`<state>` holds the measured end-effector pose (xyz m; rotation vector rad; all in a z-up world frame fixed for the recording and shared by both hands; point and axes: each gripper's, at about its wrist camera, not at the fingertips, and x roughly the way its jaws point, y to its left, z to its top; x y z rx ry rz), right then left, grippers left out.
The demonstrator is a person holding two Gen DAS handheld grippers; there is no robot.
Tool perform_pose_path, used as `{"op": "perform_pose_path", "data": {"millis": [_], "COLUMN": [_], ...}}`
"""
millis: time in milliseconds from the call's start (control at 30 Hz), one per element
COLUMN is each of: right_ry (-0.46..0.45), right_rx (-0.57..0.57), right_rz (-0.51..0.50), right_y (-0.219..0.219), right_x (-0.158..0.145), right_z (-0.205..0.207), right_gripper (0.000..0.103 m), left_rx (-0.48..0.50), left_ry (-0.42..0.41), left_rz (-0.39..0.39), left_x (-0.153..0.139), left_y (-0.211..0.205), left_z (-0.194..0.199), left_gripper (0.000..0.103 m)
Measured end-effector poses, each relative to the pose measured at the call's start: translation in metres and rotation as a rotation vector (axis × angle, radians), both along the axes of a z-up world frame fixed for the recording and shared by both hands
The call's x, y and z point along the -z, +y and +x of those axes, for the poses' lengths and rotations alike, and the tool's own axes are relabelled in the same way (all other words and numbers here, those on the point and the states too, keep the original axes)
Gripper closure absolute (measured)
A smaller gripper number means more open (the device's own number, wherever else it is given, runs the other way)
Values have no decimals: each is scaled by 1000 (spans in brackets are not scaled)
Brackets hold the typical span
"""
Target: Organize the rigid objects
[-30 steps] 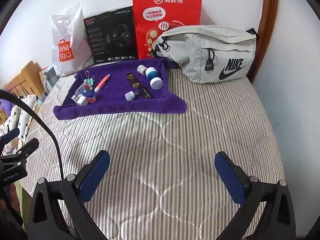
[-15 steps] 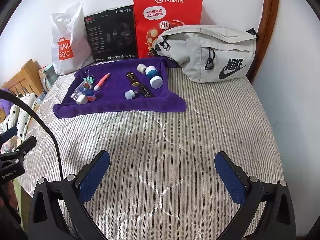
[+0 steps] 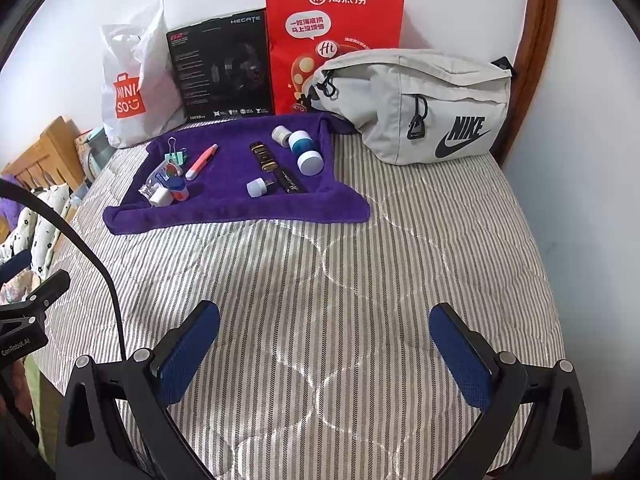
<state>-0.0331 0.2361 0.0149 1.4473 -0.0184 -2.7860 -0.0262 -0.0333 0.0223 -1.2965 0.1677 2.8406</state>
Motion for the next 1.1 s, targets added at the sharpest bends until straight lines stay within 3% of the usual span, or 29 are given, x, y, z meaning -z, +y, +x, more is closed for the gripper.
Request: {"op": "perform_pose_path", "data": {"millis": [1100], "right_ry": [-10], "right_rx": [-7], "right_rz": [13], "right_y": [-1], "right_x": [2], "right_z": [2], "right_gripper": [0], "left_rx": [13], "left_ry": [3], "left_rz": [-17], "left_x": [-3], "left_y": [-8], "left_z": [1], "left_gripper": [0]}}
